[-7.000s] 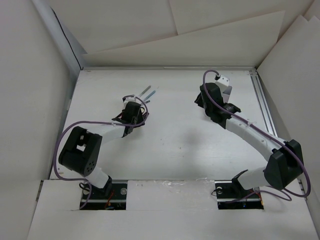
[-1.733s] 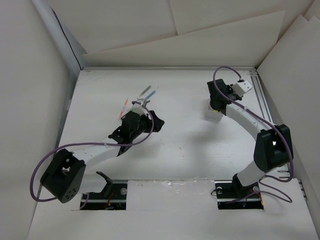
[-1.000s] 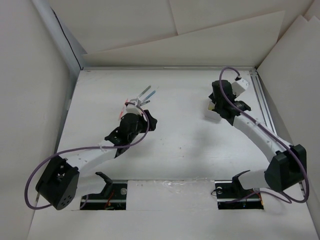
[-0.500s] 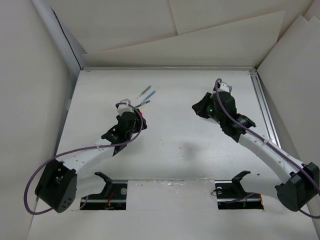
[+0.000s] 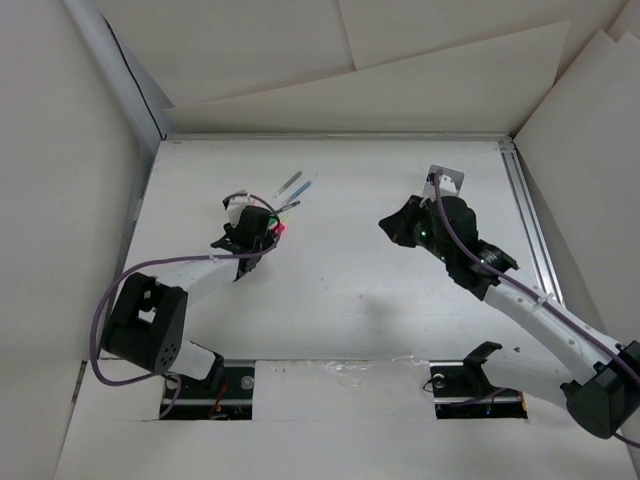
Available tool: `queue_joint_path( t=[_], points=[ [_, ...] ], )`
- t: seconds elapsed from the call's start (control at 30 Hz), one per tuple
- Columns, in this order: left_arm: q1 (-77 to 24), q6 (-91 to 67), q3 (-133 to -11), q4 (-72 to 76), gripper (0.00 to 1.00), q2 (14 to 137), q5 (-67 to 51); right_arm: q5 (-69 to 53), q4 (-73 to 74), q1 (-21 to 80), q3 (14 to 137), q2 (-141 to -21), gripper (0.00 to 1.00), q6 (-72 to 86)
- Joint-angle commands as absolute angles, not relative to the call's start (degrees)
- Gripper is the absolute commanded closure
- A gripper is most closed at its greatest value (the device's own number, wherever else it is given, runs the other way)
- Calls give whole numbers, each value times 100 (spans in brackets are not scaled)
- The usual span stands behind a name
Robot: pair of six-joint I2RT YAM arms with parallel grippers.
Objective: Sort the stationery into containers
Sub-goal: Move the stationery to the center of the board.
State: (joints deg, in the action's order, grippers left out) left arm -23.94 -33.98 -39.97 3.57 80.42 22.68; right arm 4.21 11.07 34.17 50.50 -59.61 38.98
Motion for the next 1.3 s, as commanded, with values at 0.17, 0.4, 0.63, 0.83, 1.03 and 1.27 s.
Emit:
queue_joint_path(
  t=[0.17,0.4,0.63,0.83,1.03,1.27],
  points=[
    [-2417,-2866,-4438,554,57,8446,2065,475,686,3577,5001,-5906,91,3858],
    [-2417,-2742,-4685,606,57,8859,2065,536,686,3630,5001,-5959,91,3858],
    [-2417,-2575,-4887,598,58,9097,2013,589,686,3683,5001,-5959,90,3858],
    [-2417,-2514,-4887,598,61,9343,1758,650,686,3735,5054,-6012,89,3858],
    [-2417,-2514,-4887,598,62,9466,1644,773,686,3735,5054,-5959,88,3858],
    [-2479,-2514,-4835,598,62,9466,1406,773,686,3735,5054,-5959,85,3858]
  ],
)
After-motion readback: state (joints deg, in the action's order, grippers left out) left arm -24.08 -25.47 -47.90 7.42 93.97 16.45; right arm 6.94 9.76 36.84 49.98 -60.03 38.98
